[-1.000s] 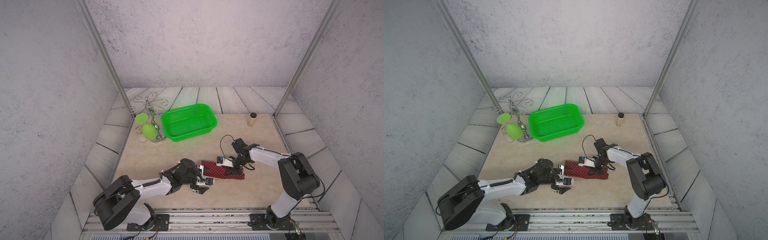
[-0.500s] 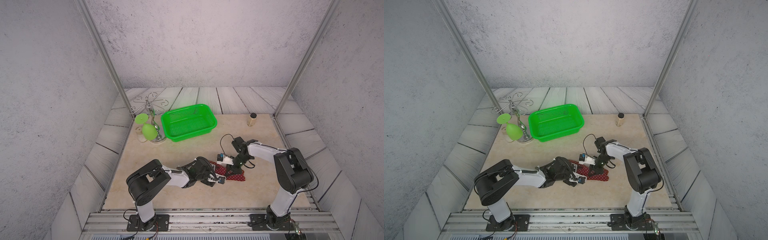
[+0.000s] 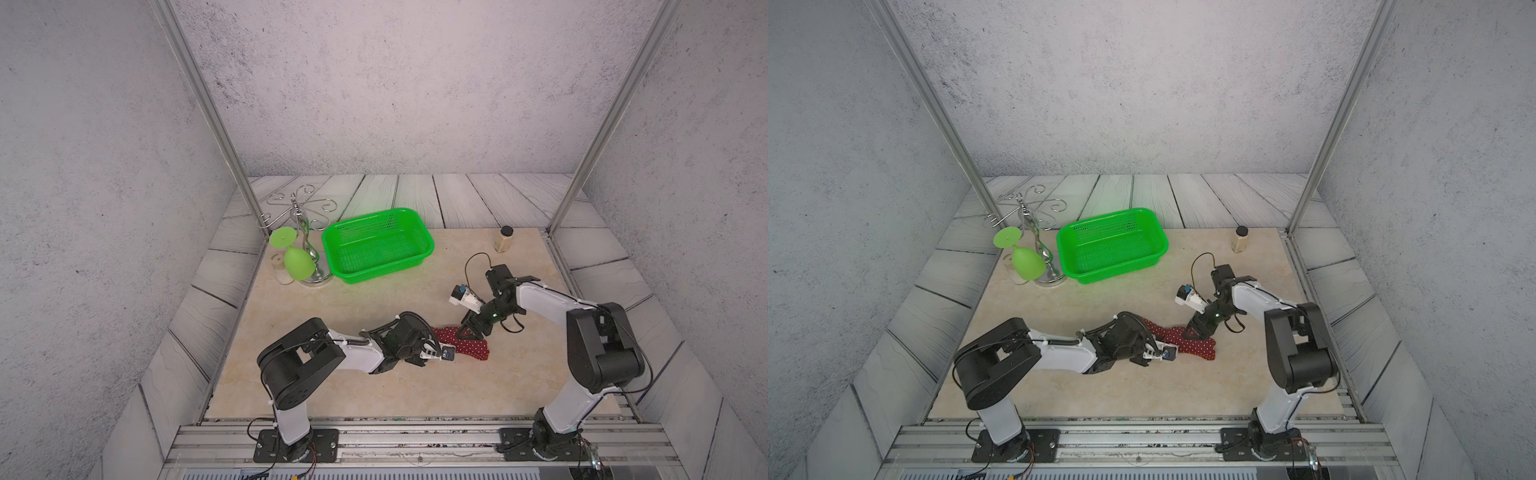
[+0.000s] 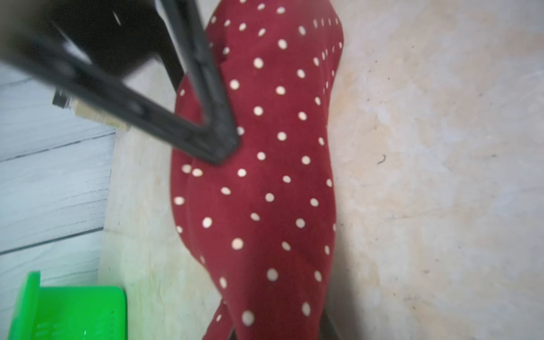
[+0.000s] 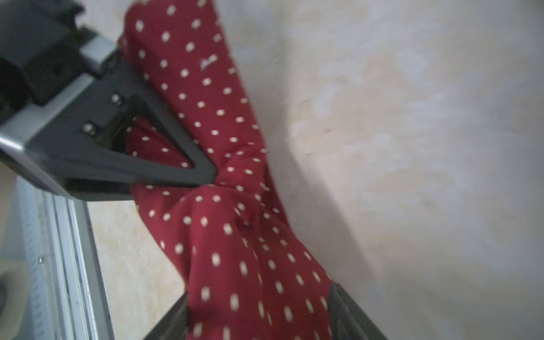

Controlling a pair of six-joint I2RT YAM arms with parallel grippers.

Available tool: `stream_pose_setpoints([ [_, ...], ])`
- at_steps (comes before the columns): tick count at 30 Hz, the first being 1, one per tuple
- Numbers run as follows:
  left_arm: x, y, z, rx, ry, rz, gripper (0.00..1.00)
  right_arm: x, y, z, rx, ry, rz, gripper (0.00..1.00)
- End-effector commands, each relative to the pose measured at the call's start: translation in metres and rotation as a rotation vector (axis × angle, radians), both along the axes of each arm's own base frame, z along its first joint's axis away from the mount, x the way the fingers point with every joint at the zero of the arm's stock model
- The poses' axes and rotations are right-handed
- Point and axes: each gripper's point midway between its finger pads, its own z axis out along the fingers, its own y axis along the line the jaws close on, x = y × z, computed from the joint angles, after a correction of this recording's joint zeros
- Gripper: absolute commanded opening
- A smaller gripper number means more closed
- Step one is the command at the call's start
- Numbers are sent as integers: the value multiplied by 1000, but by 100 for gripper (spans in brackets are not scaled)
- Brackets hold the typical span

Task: Roll up the skirts
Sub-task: Pick up the skirt from the center of the board, then place the skirt in the basket.

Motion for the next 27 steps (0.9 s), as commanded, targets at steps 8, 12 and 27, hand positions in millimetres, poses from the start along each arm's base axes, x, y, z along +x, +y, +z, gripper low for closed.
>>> stream_pose_setpoints([
  [8,94,72,121,-300,415,714,0,35,-79,104,65,-449,-638,73],
  [12,159,119,175,-508,500,1088,0,23,-78,91,101,-413,-679,73],
  [27,307,161,161,-786,255,1810,0,-1,-62,87,180,-314,-647,71],
])
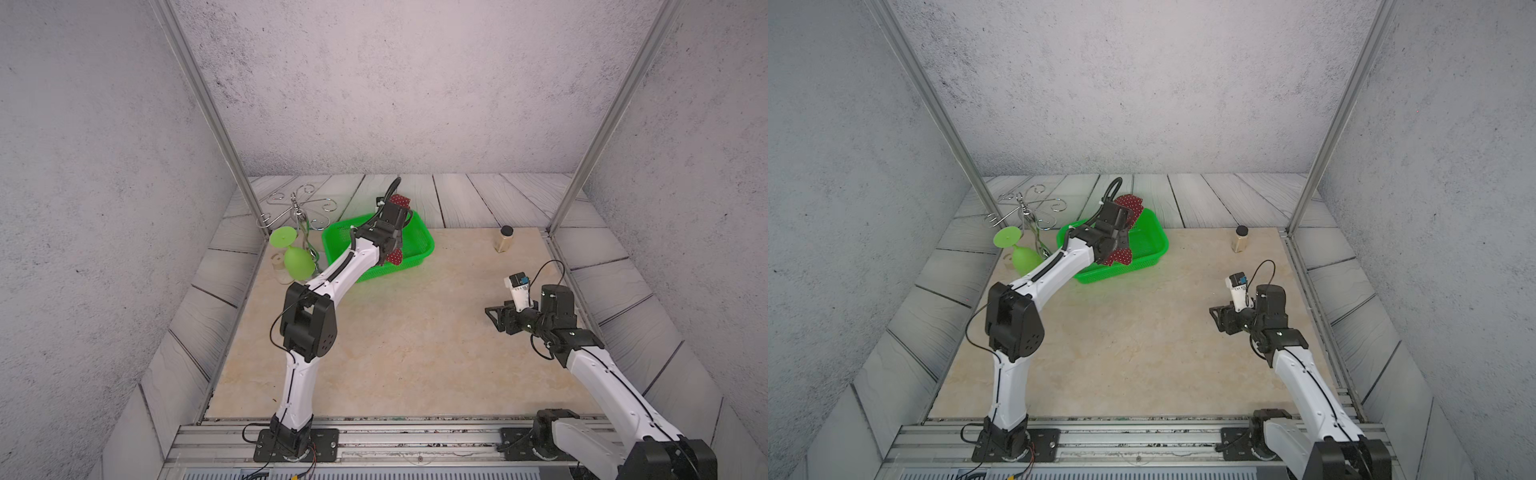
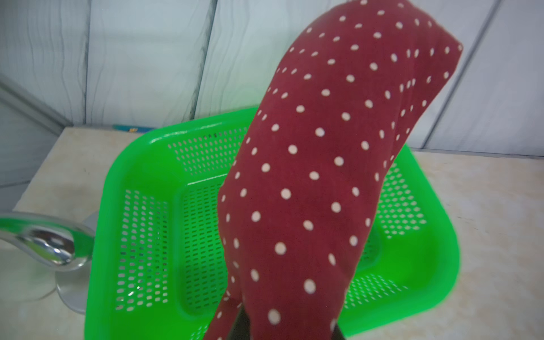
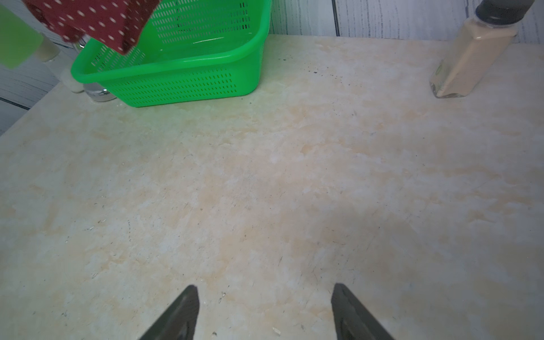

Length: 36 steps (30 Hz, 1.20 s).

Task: Roll up the skirts
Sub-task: Place the skirt in the basket.

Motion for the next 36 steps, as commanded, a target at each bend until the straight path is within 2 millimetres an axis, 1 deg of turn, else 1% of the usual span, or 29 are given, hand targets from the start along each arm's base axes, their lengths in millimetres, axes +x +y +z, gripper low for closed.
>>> stream_pose_setpoints([
  [1,19,21,9,-24,-57,186,0,-6,11,15,40,-1,37,71],
  [2,26,16,6,-27,-62,183,0,-7,12,15,39,4,45,70],
  [3,33,9,-3,-20,-52,166,0,-8,13,14,36,12,48,70],
  [4,39,6,-9,-13,-51,161,0,-8,14,12,37,20,50,70],
  [6,52,-2,-16,-23,-54,134,0,-9,16,12,37,29,60,70],
  [7,56,-5,-28,-20,-41,132,0,-10,17,12,35,34,65,70],
  [9,61,-11,-43,-39,-23,117,0,-12,18,11,34,42,71,70],
  [12,62,-21,-63,-102,8,114,1,-14,20,9,29,53,80,70],
  [13,62,-27,-67,-137,19,110,9,-15,20,9,28,53,83,70],
  [14,63,-29,-70,-163,26,110,12,-16,20,8,27,55,85,69],
  [15,63,-33,-73,-184,33,111,18,-16,21,9,26,53,84,70],
  [17,61,-37,-74,-232,45,118,27,-16,20,9,22,53,86,69],
  [18,60,-40,-75,-260,55,127,40,-17,20,10,21,52,87,70],
  [19,58,-42,-77,-291,69,138,55,-16,20,9,19,51,86,70],
  [23,56,-51,-85,-407,122,148,70,-15,20,10,18,46,83,70],
  [24,57,-52,-80,-440,125,145,74,-15,19,10,17,45,81,70],
  [25,57,-52,-70,-452,114,136,84,-15,19,10,14,42,78,70],
  [26,58,-54,-58,-460,99,113,91,-15,17,10,8,40,70,70],
  [27,58,-54,-40,-463,76,85,93,-14,15,11,2,37,60,70],
  [28,55,-55,-21,-464,56,55,98,-12,12,12,-11,30,45,71],
  [29,53,-58,-9,-466,50,9,99,-10,8,14,-22,18,20,71],
  [30,45,-58,22,-466,19,-46,99,-5,1,18,-43,-2,-24,72],
  [31,34,-61,47,-464,1,-115,99,1,-10,23,-71,-29,-86,74],
  [32,22,-59,56,-447,10,-165,99,8,-23,27,-91,-49,-166,85],
  [33,3,-58,77,-427,-7,-240,99,17,-42,32,-109,-72,-289,100],
  [34,-17,-57,95,-417,-40,-324,99,26,-64,36,-109,-103,-429,99],
  [35,-38,-52,97,-383,-58,-395,99,30,-87,35,-121,-123,-564,99],
  [36,-63,-42,100,-347,-106,-466,99,37,-104,31,-101,-142,-651,99],
])
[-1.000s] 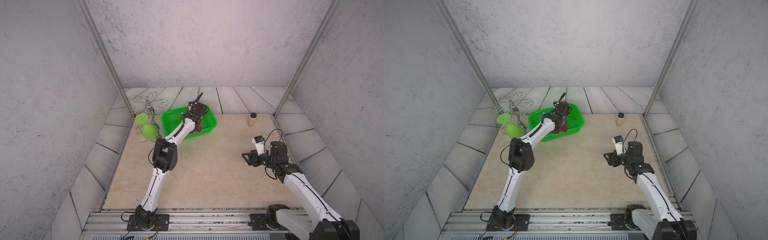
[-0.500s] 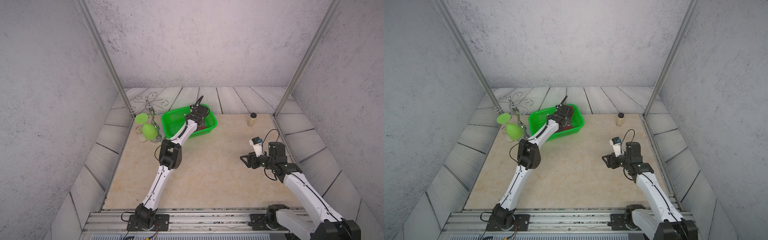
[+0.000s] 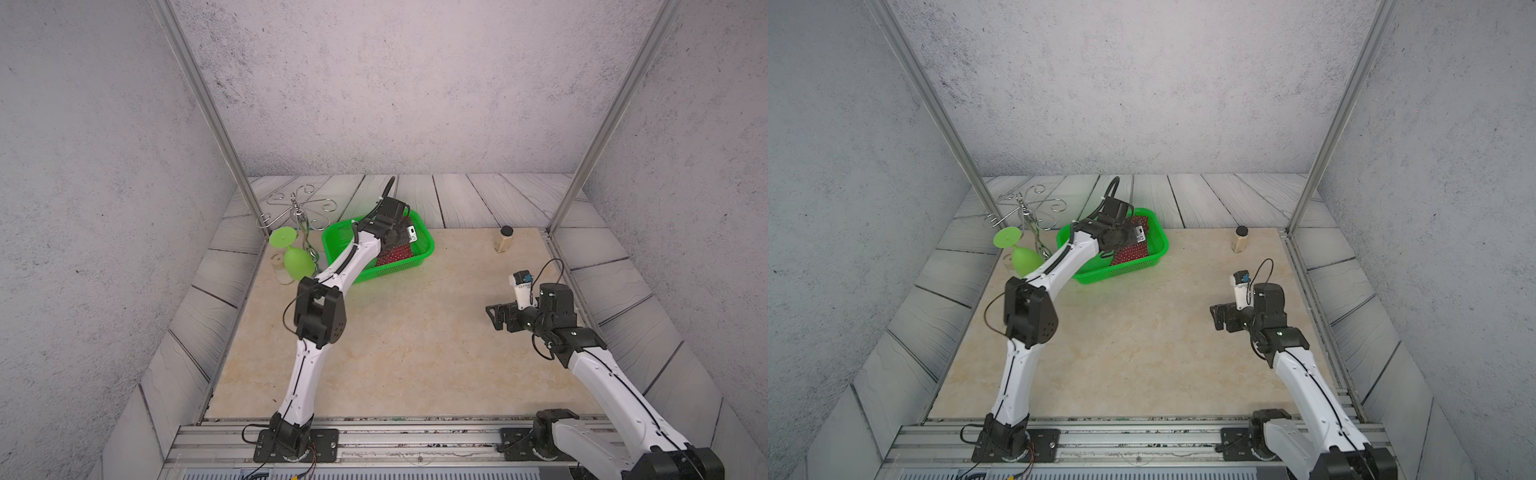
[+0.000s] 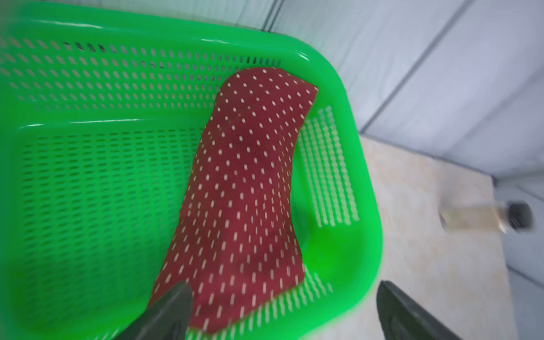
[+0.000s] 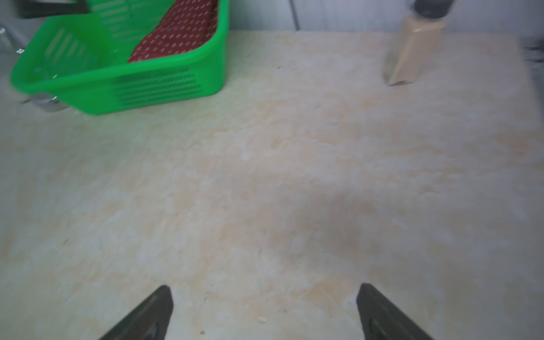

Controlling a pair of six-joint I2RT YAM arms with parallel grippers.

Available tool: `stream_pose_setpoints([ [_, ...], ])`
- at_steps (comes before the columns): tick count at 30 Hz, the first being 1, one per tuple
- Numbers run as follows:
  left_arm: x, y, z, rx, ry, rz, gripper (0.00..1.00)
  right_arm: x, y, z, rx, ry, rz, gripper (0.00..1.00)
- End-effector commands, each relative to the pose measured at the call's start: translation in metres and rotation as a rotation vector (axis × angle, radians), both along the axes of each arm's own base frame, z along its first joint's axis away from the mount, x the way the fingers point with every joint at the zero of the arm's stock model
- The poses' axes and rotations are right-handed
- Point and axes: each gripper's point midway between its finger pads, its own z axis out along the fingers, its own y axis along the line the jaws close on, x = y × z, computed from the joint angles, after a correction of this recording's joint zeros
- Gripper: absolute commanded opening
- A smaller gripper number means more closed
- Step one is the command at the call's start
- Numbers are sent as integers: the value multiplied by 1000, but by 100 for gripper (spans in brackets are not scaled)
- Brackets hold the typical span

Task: Roll up the skirts
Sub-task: Place the skirt in the basket, then reset both arms

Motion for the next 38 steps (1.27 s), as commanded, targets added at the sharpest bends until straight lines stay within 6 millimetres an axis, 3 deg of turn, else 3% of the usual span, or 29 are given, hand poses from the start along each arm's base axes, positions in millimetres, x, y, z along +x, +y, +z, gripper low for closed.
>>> stream_pose_setpoints([
  [1,-69,16,72,36,-309,-256,99,27,-71,6,-24,-128,-386,99],
  [3,-111,55,49,136,-406,-249,99,37,-86,-22,-73,-89,-431,99],
  [6,-154,134,-10,307,-334,-117,99,52,-89,-66,-100,-44,-418,99],
  [8,-171,167,-38,410,-345,-87,100,70,-85,-70,-111,-82,-378,99],
  [10,-175,207,-56,495,-382,41,100,91,-79,-68,-86,-144,-342,99],
  [11,-177,223,-61,494,-303,69,100,96,-71,-76,-90,-125,-292,99],
  [12,-169,238,-58,517,-306,113,100,97,-52,-79,-108,-135,-188,99],
  [15,-151,260,-84,631,-285,101,100,77,-59,-72,-111,-357,-263,99],
  [16,-146,267,-98,618,-254,109,100,77,-59,-76,-117,-313,-261,99],
  [18,-124,269,-102,590,-332,86,100,86,-62,-83,-139,-174,-272,99],
  [20,-104,270,-107,385,-350,55,98,81,-61,-79,-133,-249,-267,99],
  [21,-105,282,-114,373,-376,125,99,80,-61,-80,-134,-232,-275,99],
  [22,-115,282,-118,366,-404,123,100,82,-64,-80,-136,-212,-287,99],
  [25,-121,267,-114,353,-503,48,99,83,-64,-81,-142,-208,-293,99],
  [29,-114,279,-119,370,-400,95,99,86,-62,-82,-147,-202,-278,99],
  [38,-114,279,-118,376,-408,103,99,85,-61,-82,-146,-200,-276,99],
])
